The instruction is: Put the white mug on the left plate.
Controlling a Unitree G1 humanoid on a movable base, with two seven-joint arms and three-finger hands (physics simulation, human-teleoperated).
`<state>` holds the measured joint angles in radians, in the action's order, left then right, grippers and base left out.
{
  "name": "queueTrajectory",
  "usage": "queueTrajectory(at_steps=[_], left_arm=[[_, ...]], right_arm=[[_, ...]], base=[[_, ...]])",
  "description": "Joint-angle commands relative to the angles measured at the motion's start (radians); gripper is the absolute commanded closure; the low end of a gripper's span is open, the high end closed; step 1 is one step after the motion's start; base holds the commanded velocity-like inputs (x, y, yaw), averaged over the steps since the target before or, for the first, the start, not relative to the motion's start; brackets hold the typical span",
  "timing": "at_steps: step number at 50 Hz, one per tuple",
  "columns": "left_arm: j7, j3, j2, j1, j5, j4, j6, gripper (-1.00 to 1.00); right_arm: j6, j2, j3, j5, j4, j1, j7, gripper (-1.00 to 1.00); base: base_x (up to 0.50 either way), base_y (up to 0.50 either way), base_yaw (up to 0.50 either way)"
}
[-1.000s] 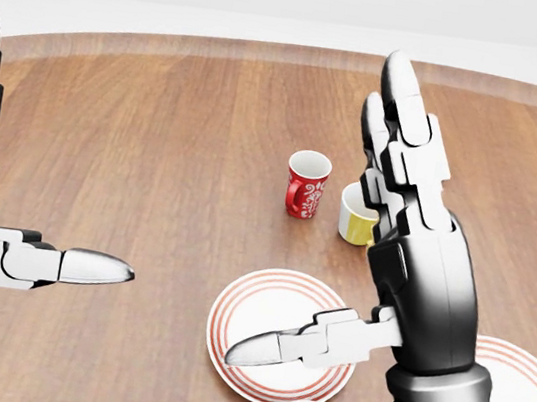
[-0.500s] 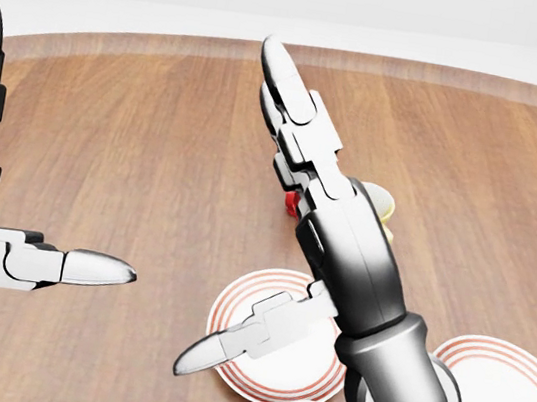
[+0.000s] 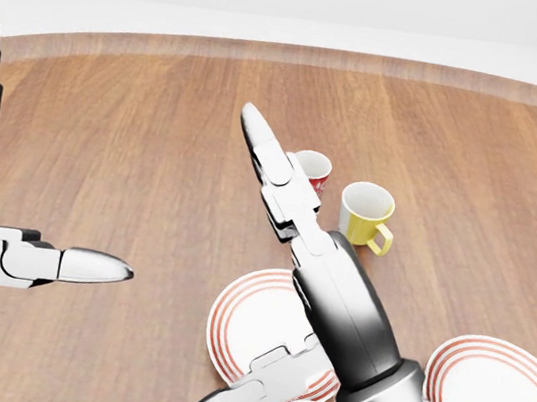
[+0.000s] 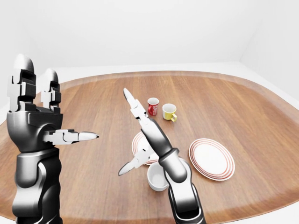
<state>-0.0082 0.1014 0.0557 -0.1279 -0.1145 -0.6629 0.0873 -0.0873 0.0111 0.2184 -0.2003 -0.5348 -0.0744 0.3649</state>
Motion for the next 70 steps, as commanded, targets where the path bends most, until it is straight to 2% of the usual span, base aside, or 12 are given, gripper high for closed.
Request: queueTrajectory(at_steps=[1, 11, 37, 51, 61, 70], left_arm=[[0.002, 0.005, 0.003, -0.004, -0.003, -0.001, 0.000, -1.00], [0.002, 0.001, 0.002, -0.003, -0.003, -0.005, 0.000, -1.00], [0.001, 0.004, 0.002, -0.002, -0.001, -0.005, 0.000, -1.00], [-0.001, 0.003, 0.002, 0.000, 0.000, 0.000, 0.000, -1.00], [-0.001, 0.002, 0.001, 0.001, 0.001, -0.002, 0.000, -1.00], [-0.002, 0.002, 0.001, 0.004, 0.002, -0.005, 0.000, -1.00]], right_arm=[[0.000, 0.019, 0.044, -0.074, -0.044, 0.086, 0.000, -1.00], [0.000, 0.040, 0.085, -0.190, -0.004, 0.159, -0.044, -1.00], [0.000, 0.070, 0.114, -0.431, -0.008, 0.266, -0.007, -1.00], [0.000, 0.074, 0.127, -0.489, -0.019, 0.305, -0.004, -1.00], [0.000, 0.086, 0.164, -0.613, -0.043, 0.322, 0.042, -1.00], [0.000, 0.082, 0.165, -0.636, -0.056, 0.329, 0.081, -1.00]], base=[[0.00, 0.00, 0.00], [0.00, 0.00, 0.00], [0.00, 0.00, 0.00], [0.00, 0.00, 0.00], [0.00, 0.00, 0.00], [0.00, 0.00, 0.00]])
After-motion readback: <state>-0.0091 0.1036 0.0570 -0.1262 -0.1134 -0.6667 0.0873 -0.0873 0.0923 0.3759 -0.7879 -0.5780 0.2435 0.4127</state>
